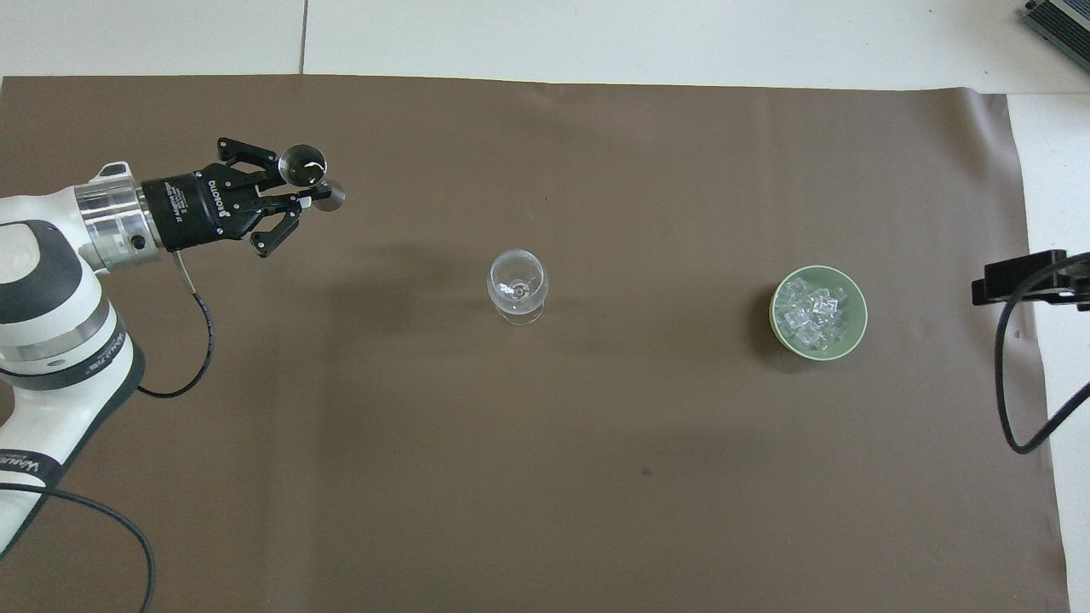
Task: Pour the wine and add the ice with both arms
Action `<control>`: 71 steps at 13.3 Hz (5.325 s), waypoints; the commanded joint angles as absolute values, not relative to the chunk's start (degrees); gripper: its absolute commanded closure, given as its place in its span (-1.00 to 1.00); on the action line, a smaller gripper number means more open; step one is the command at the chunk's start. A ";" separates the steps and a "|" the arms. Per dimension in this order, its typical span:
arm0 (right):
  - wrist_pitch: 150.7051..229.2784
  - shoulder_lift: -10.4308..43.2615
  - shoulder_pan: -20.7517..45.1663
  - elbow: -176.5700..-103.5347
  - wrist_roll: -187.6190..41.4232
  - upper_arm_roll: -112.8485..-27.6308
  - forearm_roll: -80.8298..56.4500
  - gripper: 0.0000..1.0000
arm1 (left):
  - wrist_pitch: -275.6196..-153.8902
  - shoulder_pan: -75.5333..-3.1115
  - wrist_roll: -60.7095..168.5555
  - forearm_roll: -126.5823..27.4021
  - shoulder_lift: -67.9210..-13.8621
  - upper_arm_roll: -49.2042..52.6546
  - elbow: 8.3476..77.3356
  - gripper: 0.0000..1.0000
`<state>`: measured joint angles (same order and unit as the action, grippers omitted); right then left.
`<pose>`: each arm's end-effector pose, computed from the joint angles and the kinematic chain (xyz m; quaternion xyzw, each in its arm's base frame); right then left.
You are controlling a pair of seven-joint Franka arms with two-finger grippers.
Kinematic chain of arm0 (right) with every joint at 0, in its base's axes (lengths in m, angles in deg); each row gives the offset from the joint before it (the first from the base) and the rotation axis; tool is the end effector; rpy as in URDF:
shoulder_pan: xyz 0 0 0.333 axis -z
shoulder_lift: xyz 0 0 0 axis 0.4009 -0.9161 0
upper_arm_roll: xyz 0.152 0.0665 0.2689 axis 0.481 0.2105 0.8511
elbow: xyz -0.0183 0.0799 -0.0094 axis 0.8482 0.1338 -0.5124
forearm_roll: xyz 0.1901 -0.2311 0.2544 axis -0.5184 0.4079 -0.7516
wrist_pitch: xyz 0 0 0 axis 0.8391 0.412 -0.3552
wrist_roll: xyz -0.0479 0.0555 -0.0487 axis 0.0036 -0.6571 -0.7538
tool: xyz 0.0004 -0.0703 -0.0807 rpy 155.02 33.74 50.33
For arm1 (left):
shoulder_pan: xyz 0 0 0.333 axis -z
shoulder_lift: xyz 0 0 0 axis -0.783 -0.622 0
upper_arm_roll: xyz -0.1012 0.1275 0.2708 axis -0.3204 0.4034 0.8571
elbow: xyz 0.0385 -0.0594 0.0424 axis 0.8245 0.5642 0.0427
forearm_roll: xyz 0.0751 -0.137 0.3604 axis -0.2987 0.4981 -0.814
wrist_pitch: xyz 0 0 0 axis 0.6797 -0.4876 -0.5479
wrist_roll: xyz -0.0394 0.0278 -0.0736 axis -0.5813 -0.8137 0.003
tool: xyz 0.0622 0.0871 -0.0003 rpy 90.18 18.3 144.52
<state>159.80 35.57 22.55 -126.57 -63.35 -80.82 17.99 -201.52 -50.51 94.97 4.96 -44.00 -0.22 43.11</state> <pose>0.5278 -0.0215 0.6565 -0.9994 0.0343 -0.0083 0.0054 0.6219 -0.0990 0.4099 0.5364 0.6478 -0.2678 0.4700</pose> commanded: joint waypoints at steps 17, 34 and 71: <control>159.67 36.50 23.10 -127.53 -64.31 -80.69 16.91 -1.00 | -227.63 -30.27 102.90 -0.27 -37.16 0.45 47.99 1.00; 159.76 36.50 23.10 -127.53 -64.40 -80.69 16.91 -1.00 | -233.52 -25.96 88.75 -4.93 -34.08 0.45 51.94 1.00; 159.67 36.50 23.10 -127.53 -64.40 -80.69 16.91 -1.00 | -254.08 -19.72 63.62 -8.28 -36.46 0.45 52.03 1.00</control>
